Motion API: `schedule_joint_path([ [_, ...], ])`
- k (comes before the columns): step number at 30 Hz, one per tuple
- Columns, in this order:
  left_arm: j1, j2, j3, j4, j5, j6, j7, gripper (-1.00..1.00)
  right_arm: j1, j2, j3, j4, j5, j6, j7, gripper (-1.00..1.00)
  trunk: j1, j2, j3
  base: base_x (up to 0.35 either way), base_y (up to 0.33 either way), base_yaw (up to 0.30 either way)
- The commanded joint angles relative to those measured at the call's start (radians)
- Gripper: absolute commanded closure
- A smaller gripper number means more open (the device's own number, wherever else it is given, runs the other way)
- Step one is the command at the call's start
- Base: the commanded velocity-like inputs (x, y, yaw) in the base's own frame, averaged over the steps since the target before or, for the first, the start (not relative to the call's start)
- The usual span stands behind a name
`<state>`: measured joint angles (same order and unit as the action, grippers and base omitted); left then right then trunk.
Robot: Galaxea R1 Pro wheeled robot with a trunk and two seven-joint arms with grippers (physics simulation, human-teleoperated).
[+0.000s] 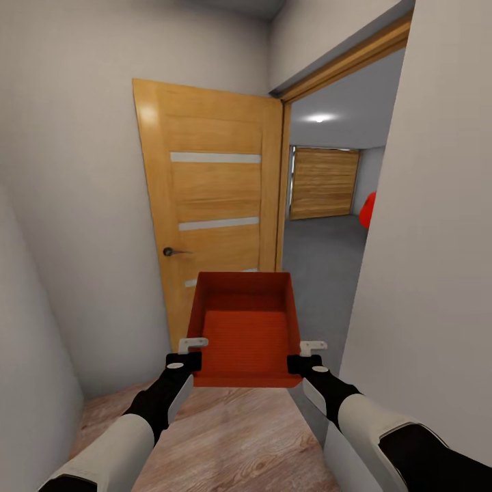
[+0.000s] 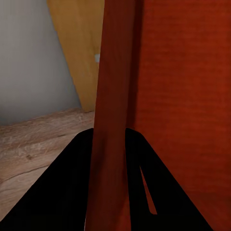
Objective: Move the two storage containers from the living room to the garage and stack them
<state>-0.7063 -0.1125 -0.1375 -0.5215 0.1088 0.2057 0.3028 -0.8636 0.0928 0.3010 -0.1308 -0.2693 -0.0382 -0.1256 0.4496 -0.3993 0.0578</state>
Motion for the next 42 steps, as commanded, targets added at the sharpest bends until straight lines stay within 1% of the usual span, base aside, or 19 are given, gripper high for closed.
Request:
schedule_joint_path([
  [1,-0.001,0.038,0.079,-0.005,-0.015,-0.01,0.012,1.0,0.0,-0.009,-0.013,0.003,-0.018,-0.004,-0.006,1.0,0.0,-0.001,0.0,0.083,0.0,0.0],
  [15,-0.001,0.038,0.079,-0.006,-0.015,-0.011,0.012,1.0,0.0,-0.009,-0.013,0.003,-0.018,-0.004,-0.005,1.0,0.0,-0.001,0.0,0.232,0.116,0.0],
  [24,-0.001,0.037,0.079,-0.006,-0.015,-0.011,0.012,1.0,0.0,-0.009,-0.013,0.003,-0.018,-0.005,-0.006,1.0,0.0,-0.001,0.0,0.031,0.017,-0.008],
  [42,-0.001,0.037,0.079,-0.005,-0.015,-0.009,0.012,1.0,0.0,-0.008,-0.013,0.003,-0.018,-0.005,-0.006,1.0,0.0,-0.001,0.0,0.001,0.006,-0.199],
])
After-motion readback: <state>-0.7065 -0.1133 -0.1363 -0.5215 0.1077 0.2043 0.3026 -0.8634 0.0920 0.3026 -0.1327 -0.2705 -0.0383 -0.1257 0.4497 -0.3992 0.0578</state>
